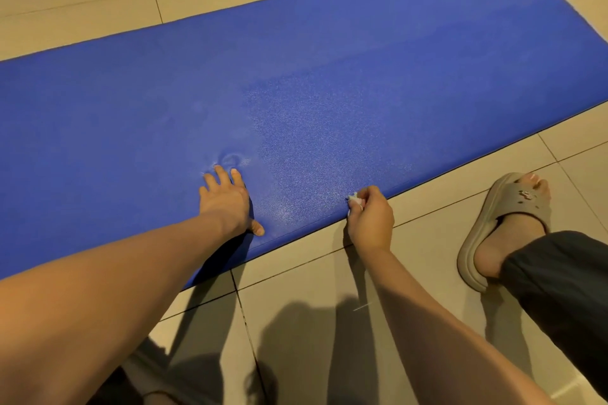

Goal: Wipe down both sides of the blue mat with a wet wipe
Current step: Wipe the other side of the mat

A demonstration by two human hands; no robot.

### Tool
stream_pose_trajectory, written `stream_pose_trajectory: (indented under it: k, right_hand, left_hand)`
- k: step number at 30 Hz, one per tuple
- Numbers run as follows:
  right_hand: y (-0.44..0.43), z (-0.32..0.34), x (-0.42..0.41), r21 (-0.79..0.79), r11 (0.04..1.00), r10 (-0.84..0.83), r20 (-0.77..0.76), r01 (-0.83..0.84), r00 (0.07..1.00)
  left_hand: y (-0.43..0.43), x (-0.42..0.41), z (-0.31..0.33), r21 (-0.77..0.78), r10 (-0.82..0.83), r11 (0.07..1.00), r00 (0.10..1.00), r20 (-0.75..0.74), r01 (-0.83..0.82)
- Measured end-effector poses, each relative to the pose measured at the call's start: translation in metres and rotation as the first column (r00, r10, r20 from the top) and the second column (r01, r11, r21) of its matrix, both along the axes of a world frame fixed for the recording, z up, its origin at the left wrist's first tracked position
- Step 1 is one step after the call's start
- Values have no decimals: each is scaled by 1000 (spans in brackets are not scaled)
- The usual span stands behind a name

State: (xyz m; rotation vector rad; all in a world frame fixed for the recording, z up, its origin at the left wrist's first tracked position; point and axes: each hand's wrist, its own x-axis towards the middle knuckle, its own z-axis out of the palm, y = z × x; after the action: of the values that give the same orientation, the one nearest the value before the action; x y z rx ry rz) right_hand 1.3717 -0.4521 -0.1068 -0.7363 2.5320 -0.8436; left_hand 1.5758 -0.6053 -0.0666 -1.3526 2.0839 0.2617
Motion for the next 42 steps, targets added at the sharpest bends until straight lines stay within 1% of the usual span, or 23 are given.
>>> stream_pose_trajectory:
  k: [1,2,3,5,8,9,10,11,12,14,15,16,19,22,26,28,29,30,32,34,35,37,42]
  right_hand:
    - [-1,0,10,-22,998,-64,56,65,996]
    - [-2,0,23,-37,995,-91,101,95,991]
    - [-1,-1,40,-46,995,-79,127,85,989]
    - [2,-3,80,-73,997,41,131,-32,990]
    - [7,-1,128,-66,944,328,84,-324,941]
    - [6,1,131,-62,921,389,63,-385,919]
    - [5,1,125,-63,912,409,43,-406,912]
    - [4,0,115,-61,921,388,30,-386,921]
    - [2,1,101,-57,945,323,31,-321,946]
    - [-1,3,67,-33,992,127,52,-126,991]
    - [-2,4,55,-14,998,62,55,-61,997]
    - [-4,4,50,4,999,39,40,-39,998]
    - [-9,0,69,26,998,59,47,-60,997]
    - [-8,-1,121,-38,995,92,115,-88,989]
    - [-4,8,181,-59,955,295,114,-290,949]
    - [-2,9,177,-56,933,359,86,-355,929]
    - [-2,8,167,-46,932,361,74,-358,930]
    - [-3,7,154,-30,942,335,59,-334,940]
    - [-7,6,123,18,977,212,30,-213,977]
    - [-10,7,98,58,994,91,13,-92,996]
    - [-12,7,92,75,995,65,8,-66,998]
    - [-15,6,93,100,993,67,2,-66,998]
    - [-11,12,113,134,986,97,25,-100,995]
  left_hand:
    - [0,-1,0,3,2,1000,1000,5,-2]
    - [0,-1,0,7,4,1000,1000,8,-4]
    - [0,-1,1,8,5,1000,1000,8,-5]
    - [0,-1,1,8,4,1000,1000,2,-4]
    - [0,0,0,14,10,1000,1000,-9,-10]
    - [0,1,1,14,12,1000,1000,-12,-12]
    - [0,2,1,13,13,1000,1000,-17,-13]
    - [0,3,1,11,12,1000,1000,-24,-12]
    - [0,5,0,6,9,1000,999,-33,-8]
    - [0,9,-2,-3,-3,1000,998,-56,3]
    - [0,12,-3,-3,-11,1000,998,-66,10]
    - [0,14,-3,-5,-19,1000,997,-74,18]
    - [0,17,-4,-8,-31,1000,995,-94,30]
    - [1,20,-4,-13,-35,999,993,-113,34]
    - [-3,31,-2,27,-34,999,980,-197,40]
    - [-10,44,0,66,-43,996,967,-249,62]
    - [-13,51,2,82,-63,993,963,-264,87]
    - [-15,60,5,86,-86,990,960,-268,113]
    - [-14,78,9,59,-97,992,963,-253,115]
    - [-6,97,11,20,-18,1000,974,-226,23]
    - [-1,107,10,19,35,999,977,-208,-32]
    - [8,124,6,39,94,995,979,-182,-89]
    - [14,140,-7,89,84,994,971,-224,-66]
